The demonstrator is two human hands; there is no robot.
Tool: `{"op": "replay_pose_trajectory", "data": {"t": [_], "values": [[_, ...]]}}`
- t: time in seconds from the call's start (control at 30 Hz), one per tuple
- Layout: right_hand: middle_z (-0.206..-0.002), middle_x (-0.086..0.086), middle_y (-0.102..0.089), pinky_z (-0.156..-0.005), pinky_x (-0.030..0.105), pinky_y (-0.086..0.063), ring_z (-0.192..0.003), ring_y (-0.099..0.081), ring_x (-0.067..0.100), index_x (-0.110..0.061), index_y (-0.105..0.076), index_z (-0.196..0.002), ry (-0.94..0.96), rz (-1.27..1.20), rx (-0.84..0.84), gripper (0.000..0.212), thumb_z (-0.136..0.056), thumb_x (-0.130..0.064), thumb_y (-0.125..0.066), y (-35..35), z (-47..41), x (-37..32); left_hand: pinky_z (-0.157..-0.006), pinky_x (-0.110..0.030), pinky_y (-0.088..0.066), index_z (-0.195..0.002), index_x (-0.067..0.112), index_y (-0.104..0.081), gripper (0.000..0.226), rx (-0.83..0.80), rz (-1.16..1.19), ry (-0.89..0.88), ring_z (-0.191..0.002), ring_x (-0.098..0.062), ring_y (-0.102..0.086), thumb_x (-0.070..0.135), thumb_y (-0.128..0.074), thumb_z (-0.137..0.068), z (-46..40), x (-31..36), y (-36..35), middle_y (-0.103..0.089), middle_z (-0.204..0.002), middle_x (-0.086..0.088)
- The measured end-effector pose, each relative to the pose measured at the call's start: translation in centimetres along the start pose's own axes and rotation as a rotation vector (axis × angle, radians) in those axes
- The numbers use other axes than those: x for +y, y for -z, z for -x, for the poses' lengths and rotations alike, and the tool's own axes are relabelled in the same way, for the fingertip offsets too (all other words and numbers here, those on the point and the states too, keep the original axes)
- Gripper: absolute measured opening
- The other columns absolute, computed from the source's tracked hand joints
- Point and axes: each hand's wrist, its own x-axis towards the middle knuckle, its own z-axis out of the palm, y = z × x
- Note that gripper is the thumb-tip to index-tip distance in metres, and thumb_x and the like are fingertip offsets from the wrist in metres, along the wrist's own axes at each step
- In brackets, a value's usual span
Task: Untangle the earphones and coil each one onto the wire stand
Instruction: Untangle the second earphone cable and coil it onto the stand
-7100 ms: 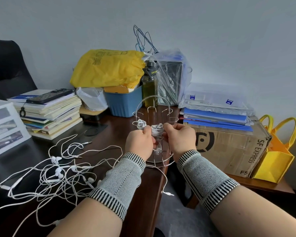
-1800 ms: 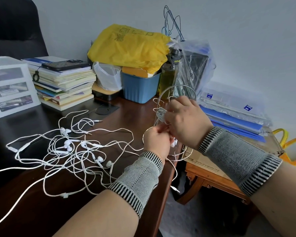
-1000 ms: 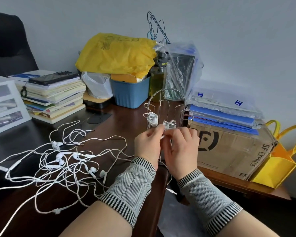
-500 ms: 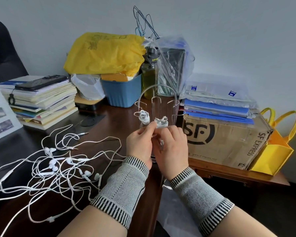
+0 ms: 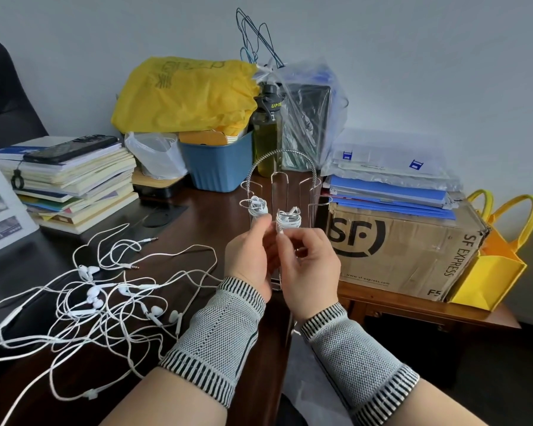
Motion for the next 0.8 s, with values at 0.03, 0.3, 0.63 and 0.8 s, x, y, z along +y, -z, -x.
{"op": "replay_pose_trajectory", "data": {"t": [0.03, 0.3, 0.63, 0.8], "values": [[-0.081, -0.011, -0.064, -0.07, 0.018, -0.051, -0.074, -0.06, 0.001, -0.029, -0.061, -0.078, -0.112, -0.066, 0.007, 0.015, -0.088, -0.019, -0.068, 0.1, -0.2, -0.5, -0.061, -0.029, -0.052, -0.071, 0.009, -0.075, 0.022, -0.001, -0.007, -0.012, -0.068, -0.022, -0.068, 0.026, -0.071, -0.084, 0.1, 0.0, 0.0, -0.073, -0.083, -0.014], [-0.074, 0.0, -0.072, -0.07, 0.03, -0.057, -0.068, -0.066, 0.01, -0.018, -0.07, -0.073, -0.606, -0.4, 0.136, 0.009, -0.082, -0.019, -0.073, 0.2, -1.1, -2.0, -0.056, -0.027, -0.051, -0.085, 0.006, -0.075, 0.019, 0.019, -0.085, -0.07, -0.07, -0.023, -0.067, 0.025, -0.076, -0.082, 0.2, -0.2, -0.3, -0.074, -0.081, -0.013], [-0.073, -0.001, -0.069, -0.07, 0.03, -0.056, -0.067, -0.064, 0.01, -0.018, -0.068, -0.074, -0.531, -0.376, 0.165, 0.008, -0.081, -0.016, -0.072, 0.6, -1.6, -2.9, -0.053, -0.025, -0.052, -0.078, 0.009, -0.073, 0.01, 0.02, -0.086, -0.094, -0.057, -0.011, -0.065, 0.018, -0.076, -0.082, 0.8, 0.0, -0.8, -0.072, -0.065, -0.004], [-0.067, -0.001, -0.065, -0.056, 0.018, -0.051, -0.055, -0.059, 0.003, -0.009, -0.067, -0.081, -0.6, -0.505, 0.181, 0.004, -0.083, -0.008, -0.071, 0.8, -1.1, -3.5, -0.044, -0.019, -0.045, -0.078, 0.008, -0.074, 0.014, 0.024, -0.102, -0.109, -0.046, -0.007, -0.057, 0.021, -0.077, -0.081, 1.1, 0.1, -0.8, -0.068, -0.06, -0.001]]}}
